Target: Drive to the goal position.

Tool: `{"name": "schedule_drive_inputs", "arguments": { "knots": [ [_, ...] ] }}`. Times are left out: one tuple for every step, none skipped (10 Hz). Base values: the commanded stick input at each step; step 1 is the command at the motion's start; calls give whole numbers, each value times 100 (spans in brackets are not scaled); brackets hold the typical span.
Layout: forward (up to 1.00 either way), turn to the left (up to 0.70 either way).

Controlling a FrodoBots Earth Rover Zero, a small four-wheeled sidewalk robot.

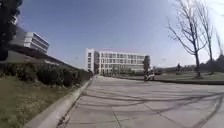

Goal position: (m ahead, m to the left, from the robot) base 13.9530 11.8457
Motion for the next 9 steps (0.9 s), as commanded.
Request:
{"name": "schedule_drive_inputs", "arguments": {
  "knots": [
    [70,5],
    [70,14],
    [70,19],
    [70,16],
    [70,9],
    [70,3],
    [70,3],
    [70,3],
    [70,2]
  ]
}}
